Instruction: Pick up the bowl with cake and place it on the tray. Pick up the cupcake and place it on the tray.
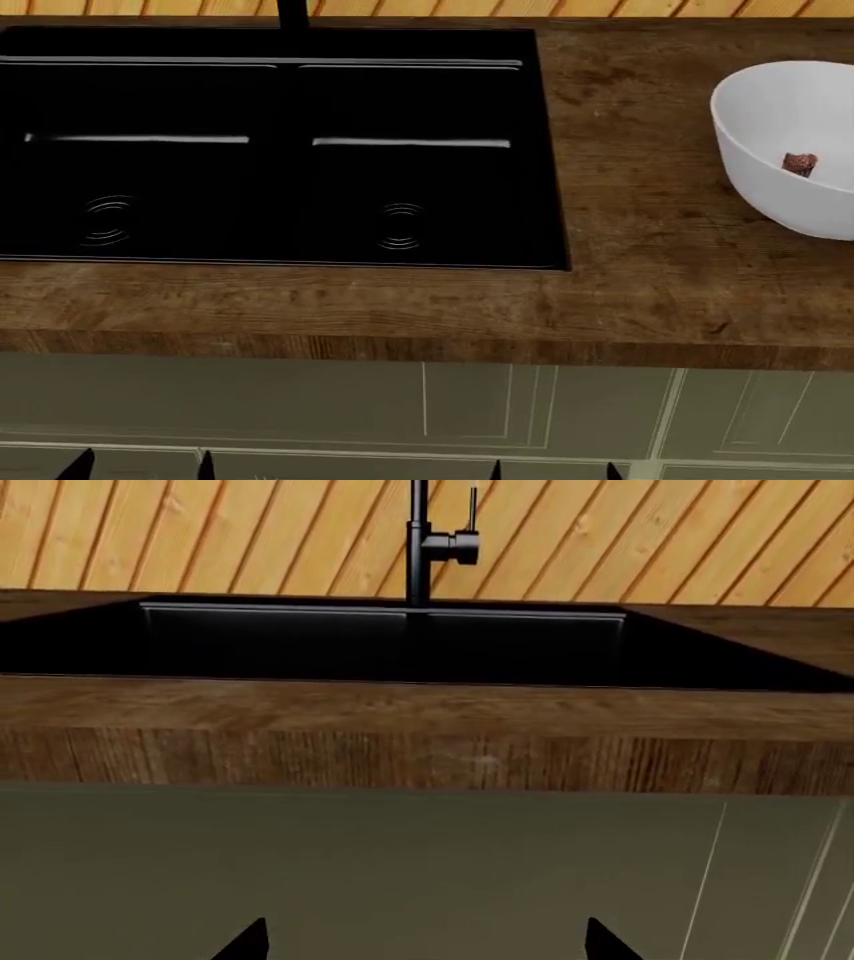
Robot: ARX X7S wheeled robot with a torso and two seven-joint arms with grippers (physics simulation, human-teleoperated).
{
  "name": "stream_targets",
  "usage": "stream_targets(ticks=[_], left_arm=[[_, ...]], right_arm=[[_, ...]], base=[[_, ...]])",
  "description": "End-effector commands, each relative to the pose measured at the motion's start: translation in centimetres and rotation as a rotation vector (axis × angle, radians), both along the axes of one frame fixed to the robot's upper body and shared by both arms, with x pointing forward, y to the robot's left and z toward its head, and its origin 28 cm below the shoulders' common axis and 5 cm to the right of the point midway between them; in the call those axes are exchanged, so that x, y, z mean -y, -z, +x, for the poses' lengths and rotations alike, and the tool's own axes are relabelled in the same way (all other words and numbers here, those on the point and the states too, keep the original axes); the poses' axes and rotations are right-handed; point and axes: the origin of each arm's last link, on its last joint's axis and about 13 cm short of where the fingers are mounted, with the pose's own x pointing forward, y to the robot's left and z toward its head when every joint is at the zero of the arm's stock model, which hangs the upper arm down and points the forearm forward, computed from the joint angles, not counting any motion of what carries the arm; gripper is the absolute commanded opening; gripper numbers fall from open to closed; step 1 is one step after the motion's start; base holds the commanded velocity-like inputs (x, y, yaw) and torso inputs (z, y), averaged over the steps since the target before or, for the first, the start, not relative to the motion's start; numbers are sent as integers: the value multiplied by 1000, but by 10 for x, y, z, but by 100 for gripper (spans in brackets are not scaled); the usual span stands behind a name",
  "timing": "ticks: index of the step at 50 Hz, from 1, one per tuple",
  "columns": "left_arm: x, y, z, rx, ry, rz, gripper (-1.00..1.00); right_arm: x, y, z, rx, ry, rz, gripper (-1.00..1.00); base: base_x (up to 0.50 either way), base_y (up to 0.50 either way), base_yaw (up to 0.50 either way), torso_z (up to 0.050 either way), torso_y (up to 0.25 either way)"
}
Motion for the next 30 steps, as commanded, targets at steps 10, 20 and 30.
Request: stream_targets(ticks=[10, 20, 30], left_arm=[[-1, -2, -1, 19, -7, -8, 100], [-10, -97, -18, 91, 100, -385, 100], [-33, -165, -49, 217, 107, -260, 100]], right_arm=[[0, 0, 0, 2, -1, -5, 100], [15, -110, -22, 202, -128, -96, 100], [35, -179, -50, 319, -79, -154, 100]], base=[[0, 0, 0, 33, 0], [0, 0, 0, 0, 0], [0, 0, 0, 0, 0]])
